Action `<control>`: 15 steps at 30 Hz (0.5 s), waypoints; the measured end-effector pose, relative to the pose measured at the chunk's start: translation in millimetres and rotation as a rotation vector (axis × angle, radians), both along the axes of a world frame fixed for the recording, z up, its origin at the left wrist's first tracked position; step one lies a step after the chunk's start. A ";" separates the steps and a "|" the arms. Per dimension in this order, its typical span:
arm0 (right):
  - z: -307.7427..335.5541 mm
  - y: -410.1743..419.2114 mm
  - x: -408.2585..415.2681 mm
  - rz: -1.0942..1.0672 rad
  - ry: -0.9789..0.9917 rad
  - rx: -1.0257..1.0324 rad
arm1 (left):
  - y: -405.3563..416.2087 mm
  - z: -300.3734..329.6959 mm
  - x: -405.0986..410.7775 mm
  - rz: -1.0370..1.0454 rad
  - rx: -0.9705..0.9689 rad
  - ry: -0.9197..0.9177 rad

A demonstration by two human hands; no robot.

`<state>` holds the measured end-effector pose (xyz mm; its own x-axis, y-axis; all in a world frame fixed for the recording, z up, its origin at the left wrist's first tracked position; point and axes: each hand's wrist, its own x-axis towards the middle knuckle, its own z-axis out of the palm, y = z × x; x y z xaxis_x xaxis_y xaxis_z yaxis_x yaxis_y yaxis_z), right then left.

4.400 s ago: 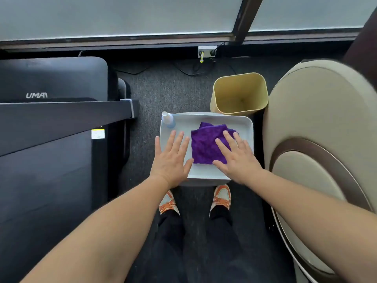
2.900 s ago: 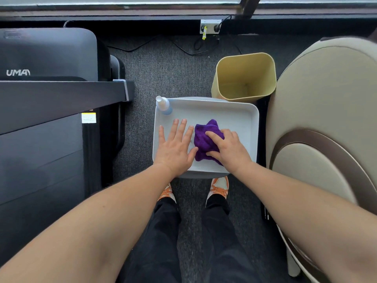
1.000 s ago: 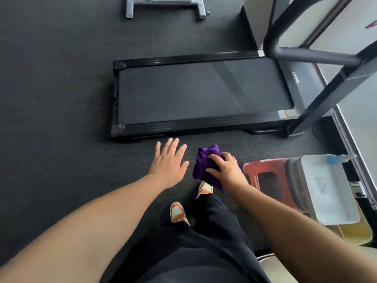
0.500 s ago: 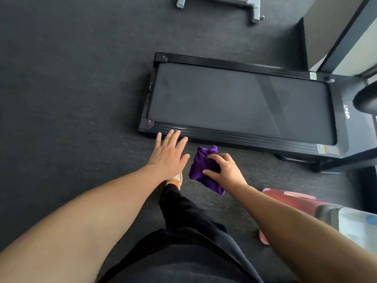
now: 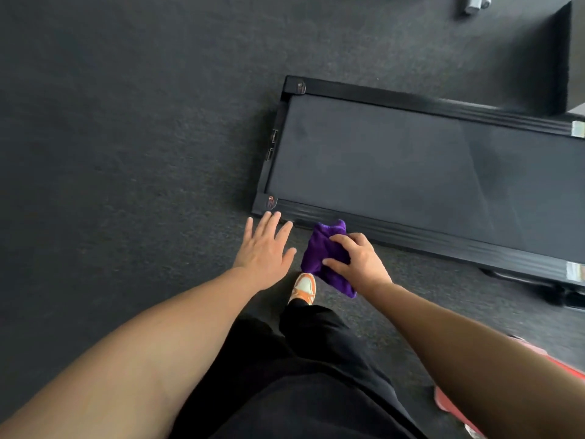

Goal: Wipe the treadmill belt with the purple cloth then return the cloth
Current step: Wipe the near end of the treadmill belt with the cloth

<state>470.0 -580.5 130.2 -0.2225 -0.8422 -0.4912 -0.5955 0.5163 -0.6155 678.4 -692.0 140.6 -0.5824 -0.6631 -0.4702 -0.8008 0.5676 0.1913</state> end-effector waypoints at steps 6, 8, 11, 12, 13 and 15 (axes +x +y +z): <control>-18.3 -44.0 8.8 -0.079 -0.005 0.013 | -48.4 -22.6 6.3 -0.006 0.037 0.016; -26.3 -59.2 15.6 -0.106 -0.013 0.020 | -67.6 -32.6 10.1 -0.015 0.051 0.011; -40.2 -86.1 26.7 -0.140 -0.009 0.042 | -101.8 -49.1 14.7 -0.037 0.079 0.010; -46.1 -96.4 30.3 -0.159 -0.006 0.055 | -115.5 -55.4 15.9 -0.049 0.089 0.017; -51.6 -106.0 33.6 -0.180 -0.004 0.067 | -128.8 -62.2 16.4 -0.064 0.097 0.023; -64.0 -125.4 39.6 -0.229 0.003 0.081 | -156.4 -78.3 16.8 -0.106 0.116 0.023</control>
<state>509.5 -705.9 66.2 -0.4047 -0.7272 -0.5544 -0.4592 0.6859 -0.5646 695.2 -848.5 62.3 -0.6576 -0.5396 -0.5258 -0.7324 0.6214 0.2783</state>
